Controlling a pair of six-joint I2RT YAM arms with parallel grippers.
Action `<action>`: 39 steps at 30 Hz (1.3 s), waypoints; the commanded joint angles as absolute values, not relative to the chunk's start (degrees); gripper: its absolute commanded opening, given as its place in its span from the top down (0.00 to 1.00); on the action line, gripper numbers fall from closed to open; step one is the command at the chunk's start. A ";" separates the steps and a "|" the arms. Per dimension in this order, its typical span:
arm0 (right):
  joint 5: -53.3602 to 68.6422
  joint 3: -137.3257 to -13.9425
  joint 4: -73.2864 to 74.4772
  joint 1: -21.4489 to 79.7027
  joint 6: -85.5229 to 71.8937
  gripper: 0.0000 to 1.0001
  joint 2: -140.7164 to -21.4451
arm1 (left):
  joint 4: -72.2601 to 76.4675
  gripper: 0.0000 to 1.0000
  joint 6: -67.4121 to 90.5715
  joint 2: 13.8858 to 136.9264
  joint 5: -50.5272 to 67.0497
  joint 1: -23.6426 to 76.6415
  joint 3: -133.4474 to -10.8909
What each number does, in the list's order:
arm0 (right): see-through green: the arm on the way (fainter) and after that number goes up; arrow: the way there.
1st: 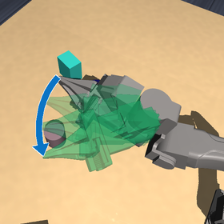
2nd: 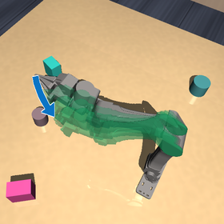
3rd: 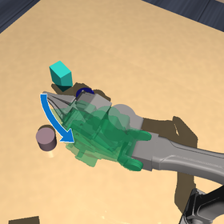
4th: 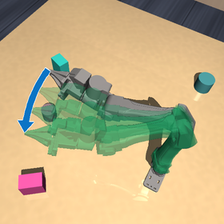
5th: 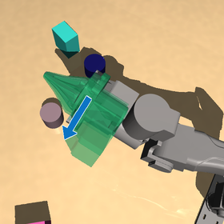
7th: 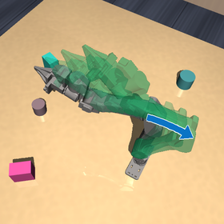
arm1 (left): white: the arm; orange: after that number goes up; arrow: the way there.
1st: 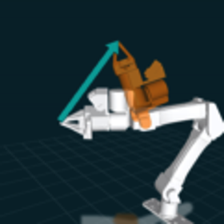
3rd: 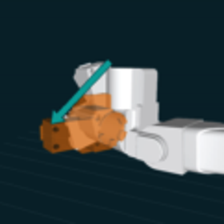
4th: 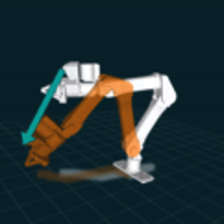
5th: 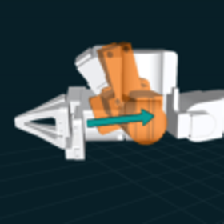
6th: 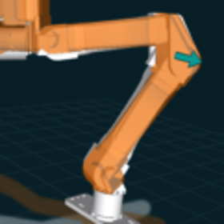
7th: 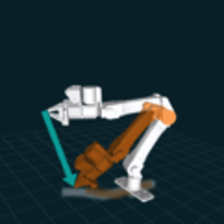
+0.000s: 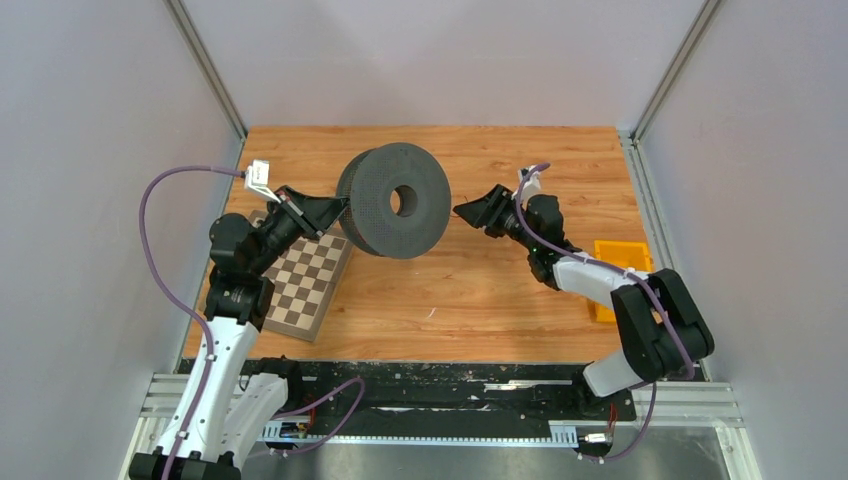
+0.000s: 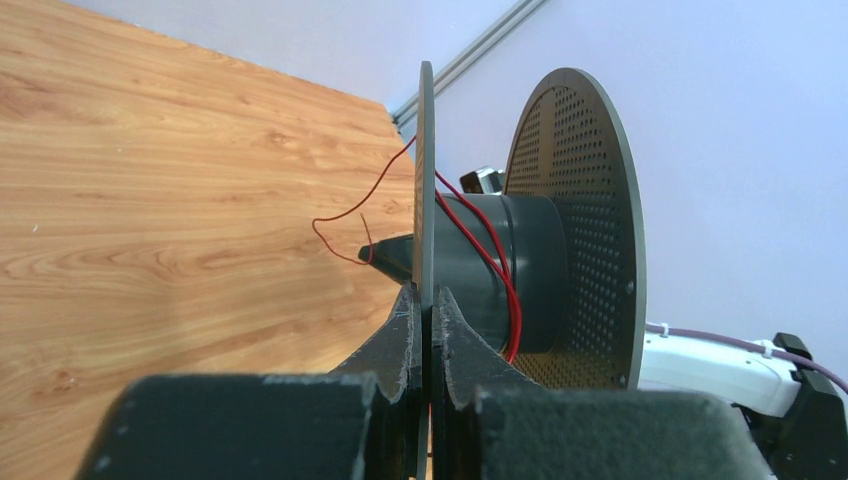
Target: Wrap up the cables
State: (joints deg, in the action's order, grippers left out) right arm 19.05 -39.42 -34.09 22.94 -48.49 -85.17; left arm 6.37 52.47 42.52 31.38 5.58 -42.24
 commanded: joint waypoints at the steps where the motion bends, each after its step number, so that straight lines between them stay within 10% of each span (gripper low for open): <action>1: 17.47 -41.33 -39.09 22.97 -52.51 0.46 -87.59 | 14.12 1.00 56.22 41.20 31.10 5.28 -42.80; 21: 22.04 -42.89 -59.63 22.99 -58.36 0.52 -99.88 | 17.18 1.00 59.27 41.88 31.02 5.29 -40.92; 30: 23.07 -40.48 -64.94 23.07 -54.77 1.00 -98.85 | 9.63 1.00 60.70 41.61 24.27 5.32 -42.15; 39: 11.29 -43.16 -34.78 33.59 -18.35 1.00 -79.41 | 2.18 1.00 68.30 42.61 11.59 5.34 -42.12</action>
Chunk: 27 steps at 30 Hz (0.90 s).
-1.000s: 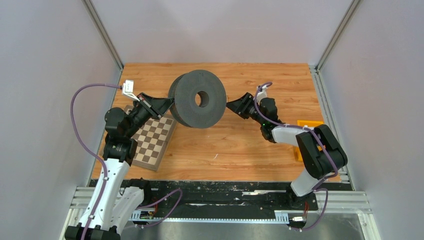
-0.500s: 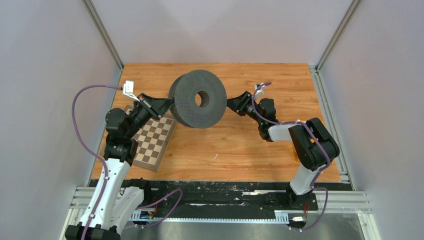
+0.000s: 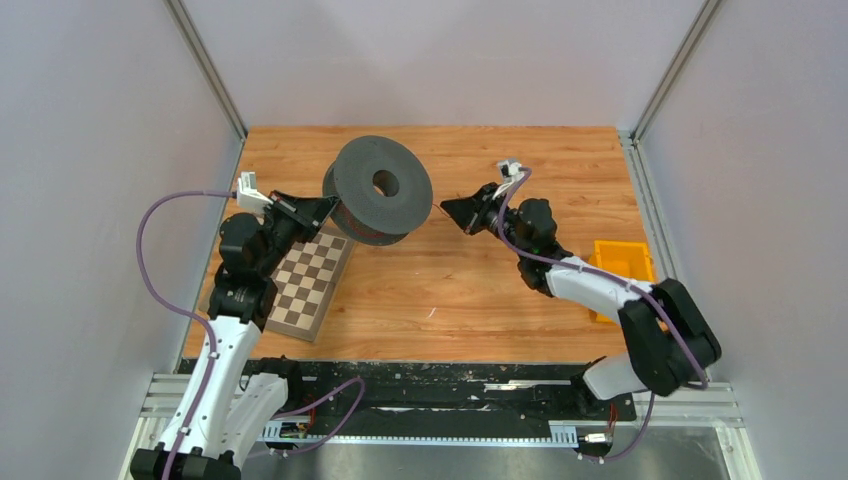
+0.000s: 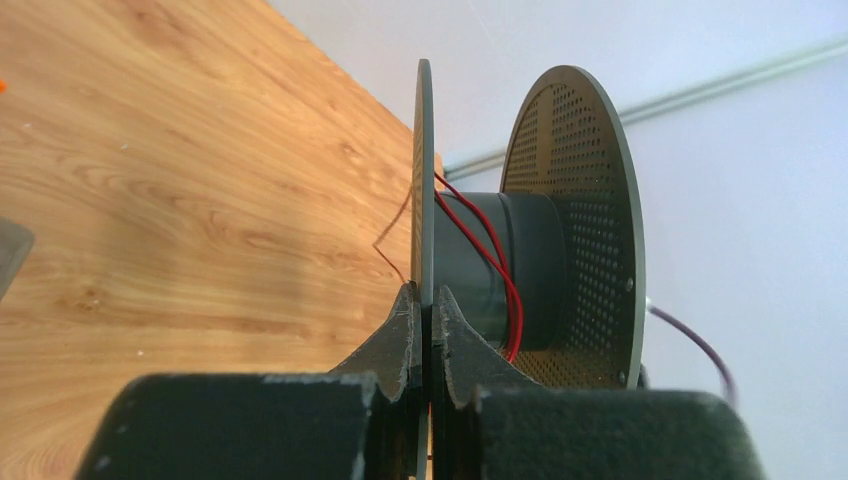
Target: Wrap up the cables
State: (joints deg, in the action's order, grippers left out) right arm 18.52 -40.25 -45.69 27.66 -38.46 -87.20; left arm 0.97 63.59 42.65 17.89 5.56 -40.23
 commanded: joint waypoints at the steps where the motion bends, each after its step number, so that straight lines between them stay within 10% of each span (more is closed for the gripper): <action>1: 9.67 -43.55 -33.21 35.31 -15.07 1.00 -78.15 | 1.97 1.00 68.34 43.08 11.29 5.29 -41.99; 27: 2.03 -60.60 -22.62 60.66 21.85 1.00 -84.73 | -5.00 1.00 56.91 45.86 0.42 11.03 -42.51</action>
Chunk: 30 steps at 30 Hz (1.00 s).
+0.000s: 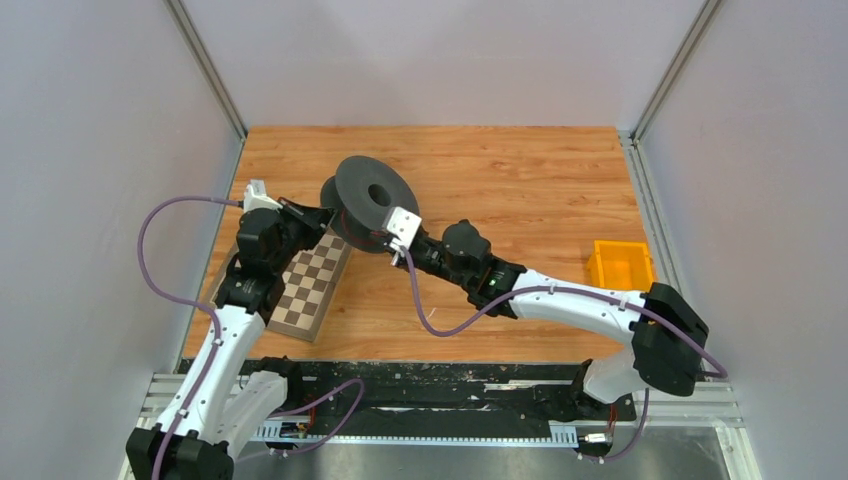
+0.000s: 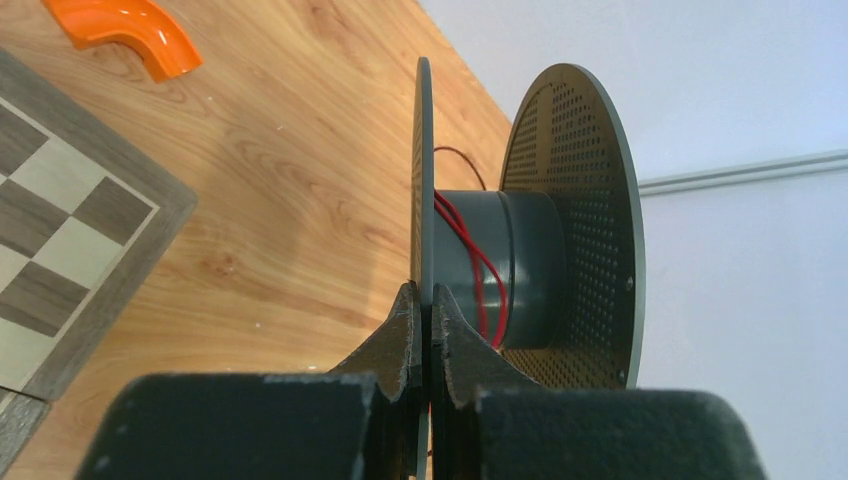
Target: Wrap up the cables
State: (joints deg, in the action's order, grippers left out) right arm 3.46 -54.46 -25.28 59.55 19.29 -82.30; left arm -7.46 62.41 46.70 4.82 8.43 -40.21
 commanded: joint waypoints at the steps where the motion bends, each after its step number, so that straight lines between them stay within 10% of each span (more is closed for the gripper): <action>1: 1.98 -61.62 -22.43 60.65 21.20 1.00 -85.53 | -5.38 1.00 55.64 45.83 -0.64 11.40 -42.53; 30: -11.87 -84.32 -10.56 58.09 -0.97 0.96 -106.43 | -1.28 1.00 37.18 43.36 -3.52 15.99 -34.69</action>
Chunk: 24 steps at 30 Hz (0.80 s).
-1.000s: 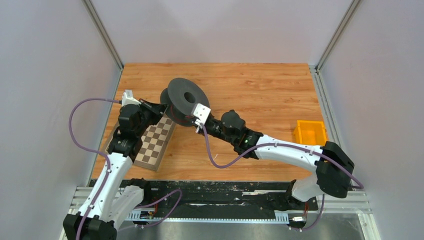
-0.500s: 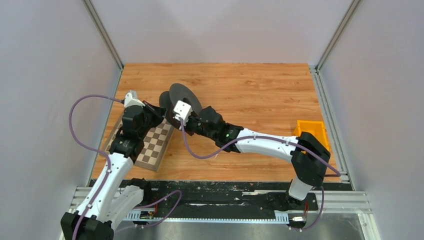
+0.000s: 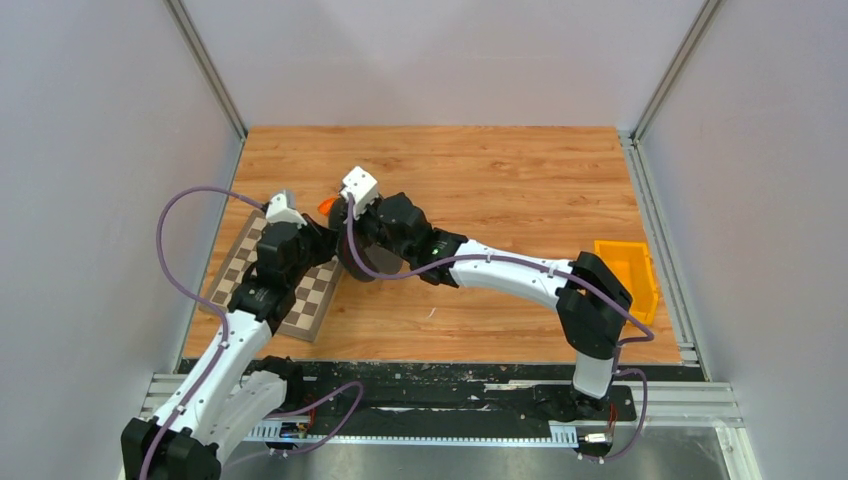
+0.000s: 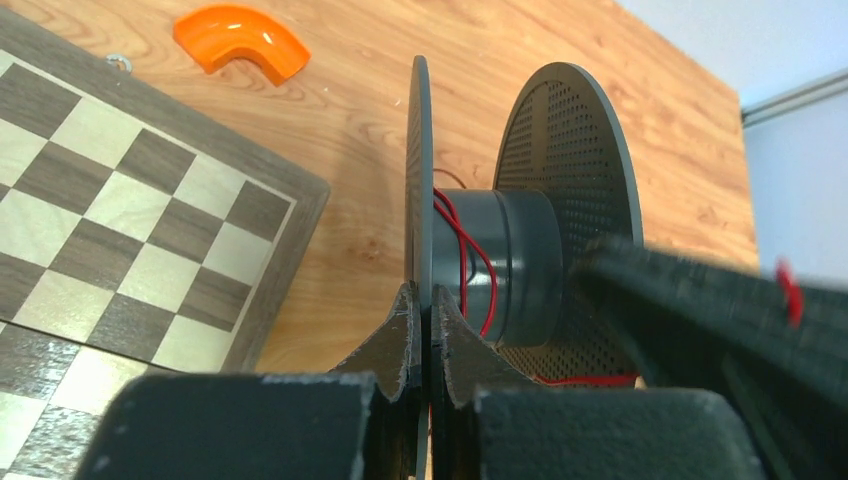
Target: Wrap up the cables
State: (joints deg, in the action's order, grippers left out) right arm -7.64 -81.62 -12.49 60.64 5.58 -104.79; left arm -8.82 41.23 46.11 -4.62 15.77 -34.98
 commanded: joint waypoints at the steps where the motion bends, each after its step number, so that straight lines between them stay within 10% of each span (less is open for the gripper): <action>1: -11.78 -84.75 -10.26 57.66 -2.12 0.95 -106.61 | -0.82 1.00 35.57 42.90 -2.94 15.97 -34.31; 24: 9.25 -93.06 4.80 50.04 -15.63 0.95 -111.65 | 8.57 1.00 17.40 43.79 0.81 17.72 -31.82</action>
State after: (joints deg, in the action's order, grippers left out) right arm 2.15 -91.22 0.86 49.91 -13.34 -110.65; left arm -1.39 20.75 43.70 2.07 17.02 -28.88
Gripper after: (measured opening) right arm 0.034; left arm 0.017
